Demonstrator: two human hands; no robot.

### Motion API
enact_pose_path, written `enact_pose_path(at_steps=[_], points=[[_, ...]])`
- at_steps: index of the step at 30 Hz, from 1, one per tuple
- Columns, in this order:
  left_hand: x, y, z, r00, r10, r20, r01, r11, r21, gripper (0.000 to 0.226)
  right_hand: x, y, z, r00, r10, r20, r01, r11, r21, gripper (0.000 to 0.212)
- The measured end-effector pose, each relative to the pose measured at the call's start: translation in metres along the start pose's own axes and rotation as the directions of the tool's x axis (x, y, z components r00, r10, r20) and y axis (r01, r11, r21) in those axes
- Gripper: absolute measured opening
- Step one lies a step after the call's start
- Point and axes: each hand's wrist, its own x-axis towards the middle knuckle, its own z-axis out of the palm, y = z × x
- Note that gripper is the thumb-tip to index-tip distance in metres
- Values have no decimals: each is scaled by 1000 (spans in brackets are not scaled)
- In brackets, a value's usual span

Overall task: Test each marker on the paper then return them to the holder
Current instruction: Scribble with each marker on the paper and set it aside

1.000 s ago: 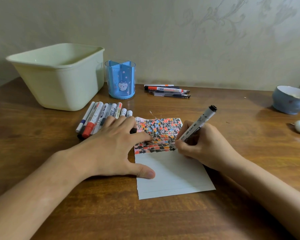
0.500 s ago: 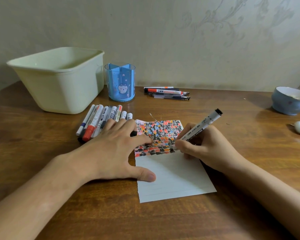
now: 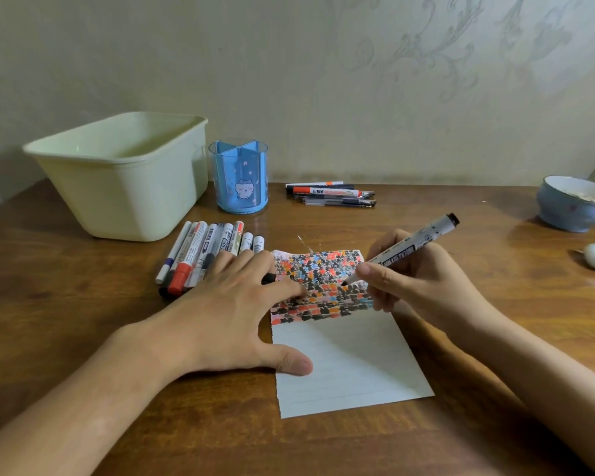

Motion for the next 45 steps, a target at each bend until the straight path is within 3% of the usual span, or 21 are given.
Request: enact_pose_path(at_steps=[4, 7, 9, 15, 19, 38, 45], points=[[-1, 2, -2, 1000, 6, -27, -8, 998, -57, 100, -1, -1, 2, 999, 25, 21, -26, 996, 80, 23], [-2, 2, -2, 988, 34, -147, -56, 987, -149, 70, -2, -4, 3, 993, 113, 40, -119, 964, 240, 29], [-1, 2, -1, 968, 50, -246, -105, 971, -213, 52, -2, -6, 4, 989, 142, 43, -148, 947, 285, 18], [2, 2, -4, 930, -42, -364, -97, 930, -354, 47, -4, -11, 0, 996, 66, 52, -79, 948, 307, 20], [3, 3, -4, 920, -34, -390, -138, 904, -404, 25, -5, -13, 2, 994, 74, 83, -101, 913, 396, 14], [0, 3, -1, 908, 6, -419, -185, 903, -388, 26, -7, -9, 5, 989, 44, 142, -78, 965, 250, 17], [-1, 1, -4, 852, -36, -522, -138, 947, -291, 27, -6, -7, 6, 988, 22, 151, -43, 990, 134, 26]])
